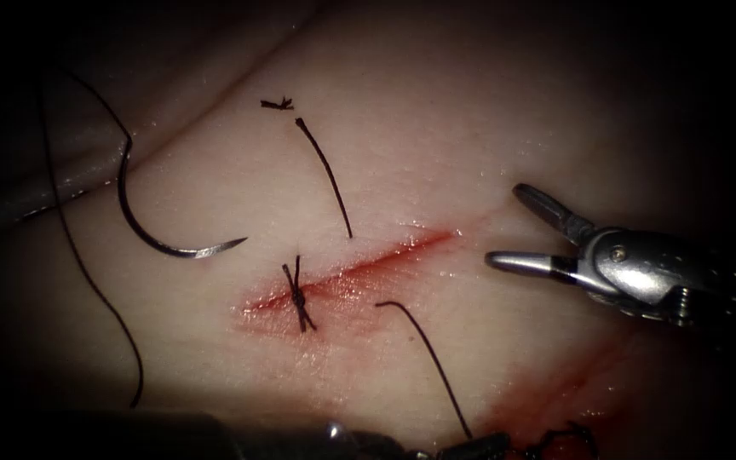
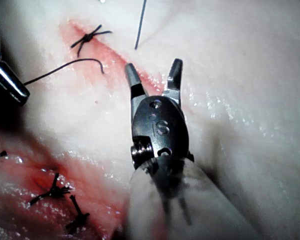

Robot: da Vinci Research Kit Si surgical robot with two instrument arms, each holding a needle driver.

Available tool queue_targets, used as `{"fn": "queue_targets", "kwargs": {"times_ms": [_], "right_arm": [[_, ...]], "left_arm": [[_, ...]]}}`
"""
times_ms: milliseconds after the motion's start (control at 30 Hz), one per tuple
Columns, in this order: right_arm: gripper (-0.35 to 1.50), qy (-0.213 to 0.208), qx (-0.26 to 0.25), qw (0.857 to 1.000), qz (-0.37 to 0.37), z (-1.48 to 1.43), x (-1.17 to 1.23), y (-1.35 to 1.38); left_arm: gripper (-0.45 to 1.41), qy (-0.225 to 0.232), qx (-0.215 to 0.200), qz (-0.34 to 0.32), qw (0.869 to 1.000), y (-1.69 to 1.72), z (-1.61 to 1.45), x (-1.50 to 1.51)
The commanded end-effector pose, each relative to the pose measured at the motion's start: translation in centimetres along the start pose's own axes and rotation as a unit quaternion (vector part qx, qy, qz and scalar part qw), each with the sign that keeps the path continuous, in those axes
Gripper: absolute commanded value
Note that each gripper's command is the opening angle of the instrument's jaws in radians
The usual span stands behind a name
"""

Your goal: Wound Closure

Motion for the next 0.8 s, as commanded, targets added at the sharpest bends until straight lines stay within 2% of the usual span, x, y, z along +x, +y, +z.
{"fn": "queue_targets", "kwargs": {"times_ms": [33,133,333,400,800], "right_arm": [[1.21,0.006,0.01,1.0,-0.019,0.1,-0.07,-0.06],[1.18,0.031,0.04,0.994,-0.095,0.2,-0.13,-0.17],[1.11,0.051,0.074,0.977,-0.196,0.33,-0.15,-0.32],[1.16,0.057,0.077,0.972,-0.214,0.37,-0.13,-0.35],[1.13,0.062,0.109,0.945,-0.301,0.68,0.05,-0.61]], "left_arm": [[-0.45,0.005,-0.002,-0.001,1.0,0.03,0.02,-0.04],[-0.45,0.02,-0.008,0.002,1.0,-0.06,-0.09,-0.2],[-0.45,0.041,-0.014,0.007,0.999,-0.08,-0.16,-0.38],[-0.45,0.046,-0.015,0.012,0.999,-0.09,-0.17,-0.42],[-0.45,0.09,-0.026,-0.008,0.996,-0.12,-0.15,-0.53]]}}
